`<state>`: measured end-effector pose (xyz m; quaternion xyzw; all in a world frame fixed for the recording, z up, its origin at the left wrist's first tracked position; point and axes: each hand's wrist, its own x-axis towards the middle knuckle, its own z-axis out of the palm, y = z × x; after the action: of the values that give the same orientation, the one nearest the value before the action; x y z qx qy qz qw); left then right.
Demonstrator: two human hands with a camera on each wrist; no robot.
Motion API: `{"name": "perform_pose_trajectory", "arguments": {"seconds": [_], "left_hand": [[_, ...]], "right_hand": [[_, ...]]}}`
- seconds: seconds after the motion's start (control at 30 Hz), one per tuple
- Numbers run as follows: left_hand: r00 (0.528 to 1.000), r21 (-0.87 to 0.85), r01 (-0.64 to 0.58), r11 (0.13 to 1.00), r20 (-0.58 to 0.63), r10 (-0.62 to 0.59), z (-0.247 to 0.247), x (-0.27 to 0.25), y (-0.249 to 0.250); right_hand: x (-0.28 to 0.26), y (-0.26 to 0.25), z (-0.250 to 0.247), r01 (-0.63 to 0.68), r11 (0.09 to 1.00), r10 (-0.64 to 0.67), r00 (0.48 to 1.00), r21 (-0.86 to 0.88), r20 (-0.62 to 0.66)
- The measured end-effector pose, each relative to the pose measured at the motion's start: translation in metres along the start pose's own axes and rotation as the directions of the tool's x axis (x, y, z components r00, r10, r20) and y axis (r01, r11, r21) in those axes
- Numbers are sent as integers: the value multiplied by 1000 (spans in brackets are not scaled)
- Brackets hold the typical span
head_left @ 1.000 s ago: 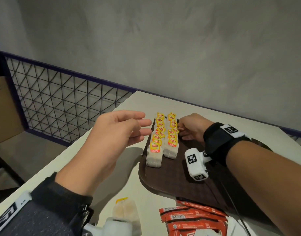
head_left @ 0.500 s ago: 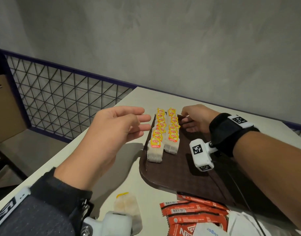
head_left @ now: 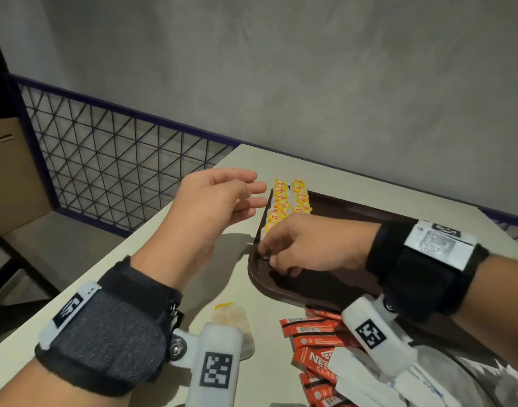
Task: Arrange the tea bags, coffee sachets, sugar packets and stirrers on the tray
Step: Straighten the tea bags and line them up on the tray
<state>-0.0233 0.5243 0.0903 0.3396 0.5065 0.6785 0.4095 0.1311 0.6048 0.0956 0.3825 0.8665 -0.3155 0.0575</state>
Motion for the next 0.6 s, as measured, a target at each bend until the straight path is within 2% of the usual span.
{"name": "perform_pose_trajectory", "arguments": {"seconds": [0.2,0.3,0.37,0.47,0.53,0.6], "left_hand": [[1000,-11,-7,1000,-5,7,-4,3,3],[1000,-11,-22,1000,-1,22,-7,3,2],[1000,-18,-20,1000,-12,20,-9,5,2],[1000,-26,-17,1000,-14,16,-12,5,3],[1000,-31,-22,999,-9,21,-15,4,4],[999,-33,-34,999,2,34,-20,2,5]], "right_hand": [[-4,-5,-1,-31,998,33,999,50,-42],[-21,-14,-2,35,995,-30,998,92,-64],[-35,-22,4,82,991,-81,997,102,-20],[-46,-34,22,93,992,-87,993,-82,75],[-46,-41,36,103,949,-86,994,-297,69],[-45,-47,50,105,897,-105,994,-429,23]]}}
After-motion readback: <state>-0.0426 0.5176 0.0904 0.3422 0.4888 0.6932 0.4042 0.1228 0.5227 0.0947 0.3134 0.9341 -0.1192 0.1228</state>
